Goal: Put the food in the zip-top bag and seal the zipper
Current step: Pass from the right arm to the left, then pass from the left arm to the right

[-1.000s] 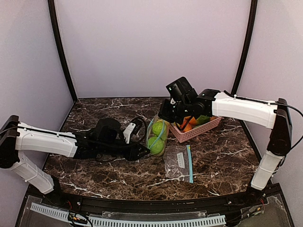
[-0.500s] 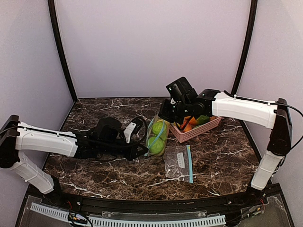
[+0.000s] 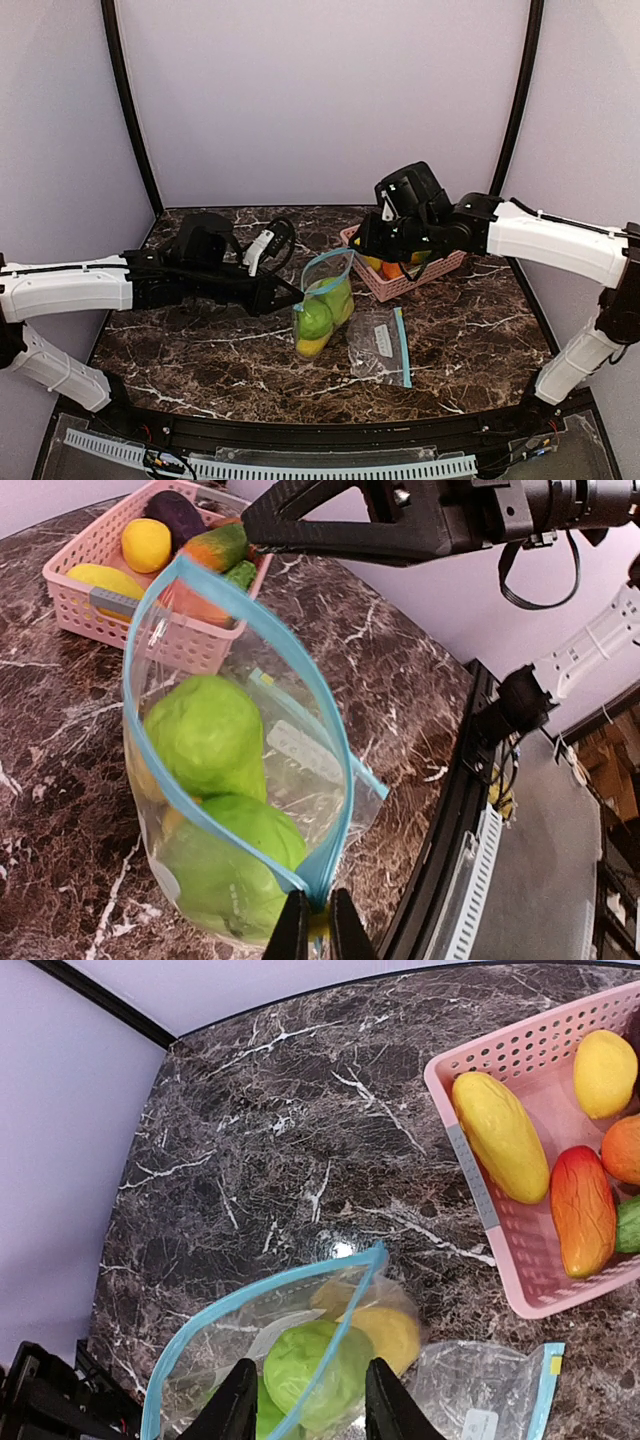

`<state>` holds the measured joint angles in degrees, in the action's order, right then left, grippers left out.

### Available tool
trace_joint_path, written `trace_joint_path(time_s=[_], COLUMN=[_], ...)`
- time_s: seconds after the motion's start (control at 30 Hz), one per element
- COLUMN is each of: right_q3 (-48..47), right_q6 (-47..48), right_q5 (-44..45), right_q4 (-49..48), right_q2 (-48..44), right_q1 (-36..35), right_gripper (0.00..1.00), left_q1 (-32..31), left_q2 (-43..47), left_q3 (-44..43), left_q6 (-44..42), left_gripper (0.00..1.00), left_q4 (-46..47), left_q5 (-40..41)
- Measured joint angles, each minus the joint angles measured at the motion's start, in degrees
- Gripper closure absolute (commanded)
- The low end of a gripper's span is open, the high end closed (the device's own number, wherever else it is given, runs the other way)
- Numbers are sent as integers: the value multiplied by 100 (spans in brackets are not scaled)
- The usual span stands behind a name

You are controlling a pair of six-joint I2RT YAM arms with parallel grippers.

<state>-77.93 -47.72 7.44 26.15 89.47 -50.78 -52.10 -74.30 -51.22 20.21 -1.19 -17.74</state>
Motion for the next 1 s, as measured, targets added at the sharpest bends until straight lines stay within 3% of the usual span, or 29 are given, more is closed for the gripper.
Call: trace_joint_path(time_s=[0.1, 0.3, 0.47, 0.6, 1.0], right_q3=[387, 1176, 1910, 1976, 1958], right_q6=[306, 1567, 2898, 3491, 4544], right_q5=[-26, -713, -2457, -3346, -3781], right_q4=[0, -317, -966, -1246, -1585], right_q2=[-568, -1510, -1952, -1869, -863], right_q1=[-9, 4, -48, -225, -1110], right_gripper=[29, 21, 30, 34, 51], left_q1=[251, 323, 323, 326, 389], left_q2=[39, -160, -348, -367, -566], left_q3=[-208, -573, -791, -964, -1174], left_q6=[-398, -1333, -1996, -2343, -2754], left_gripper=[99, 99, 99, 99, 99], left_q4=[-516, -1572, -2223, -2594, -3051], left_q5=[-678, -1926, -2461, -2616, -2752])
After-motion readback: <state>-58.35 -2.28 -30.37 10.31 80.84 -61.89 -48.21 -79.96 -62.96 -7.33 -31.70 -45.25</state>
